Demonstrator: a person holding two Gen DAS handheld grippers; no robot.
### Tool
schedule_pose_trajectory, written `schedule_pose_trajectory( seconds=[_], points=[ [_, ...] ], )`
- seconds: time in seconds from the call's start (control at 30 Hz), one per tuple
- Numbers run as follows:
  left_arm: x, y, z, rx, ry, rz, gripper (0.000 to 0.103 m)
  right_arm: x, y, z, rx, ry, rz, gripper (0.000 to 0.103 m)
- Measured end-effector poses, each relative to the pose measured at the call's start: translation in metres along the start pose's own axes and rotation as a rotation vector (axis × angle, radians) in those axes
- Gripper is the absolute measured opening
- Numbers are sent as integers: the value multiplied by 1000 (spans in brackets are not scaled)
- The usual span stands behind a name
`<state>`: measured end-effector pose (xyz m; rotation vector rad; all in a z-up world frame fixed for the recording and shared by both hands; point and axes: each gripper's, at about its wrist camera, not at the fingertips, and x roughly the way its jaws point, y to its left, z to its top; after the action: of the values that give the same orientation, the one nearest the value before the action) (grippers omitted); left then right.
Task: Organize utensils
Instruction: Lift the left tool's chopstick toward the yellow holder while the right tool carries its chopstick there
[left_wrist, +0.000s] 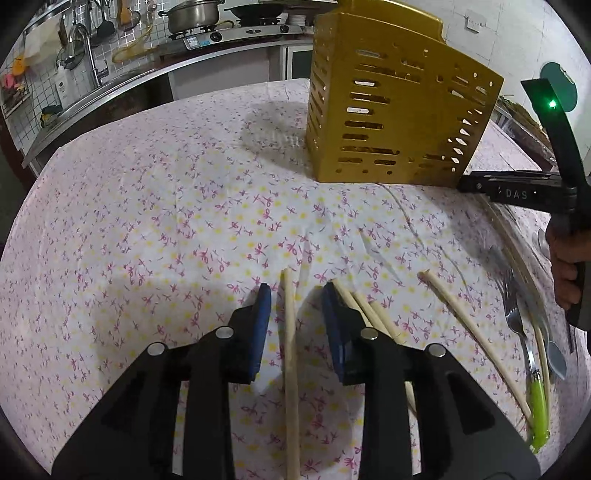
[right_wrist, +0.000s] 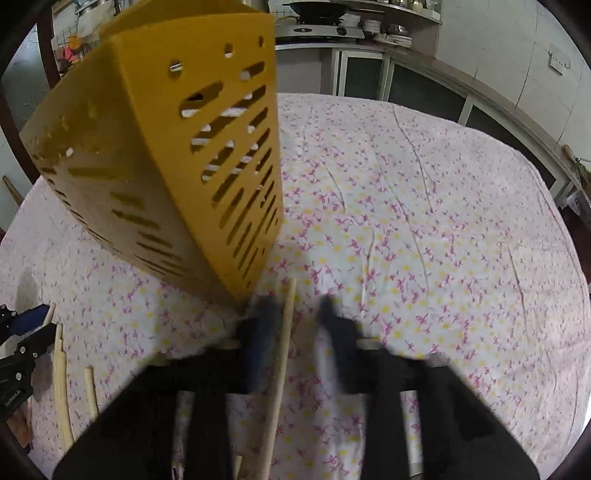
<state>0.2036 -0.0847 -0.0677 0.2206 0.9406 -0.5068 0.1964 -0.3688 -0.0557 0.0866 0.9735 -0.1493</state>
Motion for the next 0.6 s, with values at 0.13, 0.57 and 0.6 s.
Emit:
schedule_pose_trajectory(
  seconds=[0.13,0.57,0.6],
  points=[
    [0,5,0,-2,5,-21,27,-2,-6,3,32,13,33,6],
    [7,-4,17,100,58,26,3,-34,-19,9,56,-53,87,6],
    [5,-3,18,87,56,19,3,-39,-19,8,56,-59,90,6]
  ],
)
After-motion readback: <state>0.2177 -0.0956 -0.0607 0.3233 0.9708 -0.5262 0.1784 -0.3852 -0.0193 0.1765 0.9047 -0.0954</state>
